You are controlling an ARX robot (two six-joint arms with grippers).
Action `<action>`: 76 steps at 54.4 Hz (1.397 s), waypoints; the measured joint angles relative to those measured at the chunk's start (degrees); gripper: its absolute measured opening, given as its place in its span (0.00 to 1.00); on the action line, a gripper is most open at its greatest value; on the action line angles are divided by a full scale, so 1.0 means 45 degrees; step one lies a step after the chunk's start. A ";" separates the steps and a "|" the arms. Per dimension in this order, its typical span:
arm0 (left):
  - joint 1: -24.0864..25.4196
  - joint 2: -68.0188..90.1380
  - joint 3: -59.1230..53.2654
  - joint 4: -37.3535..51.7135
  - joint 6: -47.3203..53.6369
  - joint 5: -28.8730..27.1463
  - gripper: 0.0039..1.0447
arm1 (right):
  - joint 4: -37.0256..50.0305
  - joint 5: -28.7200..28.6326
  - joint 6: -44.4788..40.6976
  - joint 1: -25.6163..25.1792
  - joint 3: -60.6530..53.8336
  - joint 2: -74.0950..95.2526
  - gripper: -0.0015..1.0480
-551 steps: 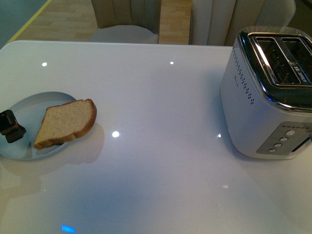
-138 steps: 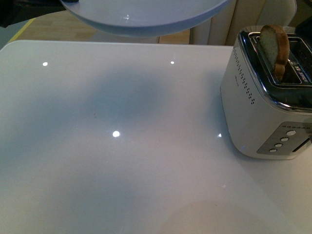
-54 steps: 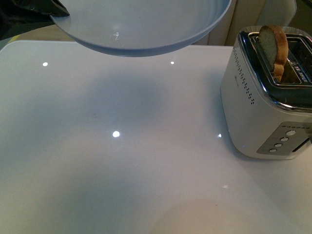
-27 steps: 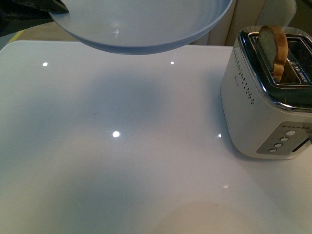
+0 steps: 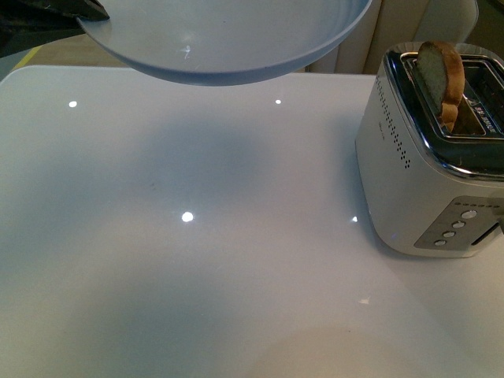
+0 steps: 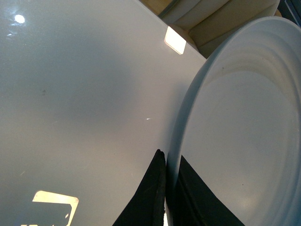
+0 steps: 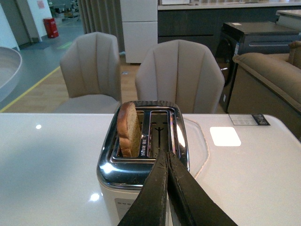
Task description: Left arm holds plate, right arm toasts bread
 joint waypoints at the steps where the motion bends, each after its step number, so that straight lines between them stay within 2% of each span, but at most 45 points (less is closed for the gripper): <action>1: 0.0000 -0.0010 0.0000 0.0000 -0.0005 0.0005 0.02 | -0.0015 0.0005 0.0000 0.0000 0.0000 -0.0015 0.02; 12: 0.0000 -0.0053 0.0000 0.0000 -0.0005 0.0044 0.02 | -0.0039 0.0005 0.0000 0.0005 0.0000 -0.0044 0.02; 15: 0.0000 -0.0068 0.0000 0.0000 0.0000 0.0044 0.02 | -0.0039 0.0000 -0.0015 0.0005 0.0000 -0.0044 0.06; 23: 0.0000 -0.0068 0.0000 0.0000 -0.0005 0.0053 0.02 | -0.0039 0.0005 -0.0015 0.0005 0.0000 -0.0044 0.30; 28: -0.0005 -0.0068 0.0000 0.0044 -0.0005 0.0121 0.02 | -0.0039 0.0005 -0.0015 0.0005 0.0000 -0.0049 0.51; 37: 0.0000 -0.0068 -0.0005 0.0083 -0.0005 0.0185 0.02 | -0.0039 0.0000 -0.0015 0.0000 0.0000 -0.0049 0.81; 42: 0.0000 -0.0068 -0.0010 0.0092 -0.0005 0.0189 0.02 | -0.0039 0.0000 -0.0010 0.0005 0.0000 -0.0049 0.93; 65: 0.0437 -0.0078 -0.0170 0.0253 0.0102 0.0549 0.02 | -0.0039 0.0005 -0.0010 0.0005 0.0000 -0.0049 0.92; 71: 0.0884 0.0019 -0.0301 0.0427 0.0282 0.0724 0.02 | -0.0039 0.0000 -0.0015 0.0005 0.0000 -0.0049 0.92; 76: 0.1705 0.0398 -0.0646 0.0957 0.0646 0.1214 0.02 | -0.0039 0.0005 -0.0015 0.0005 0.0000 -0.0049 0.92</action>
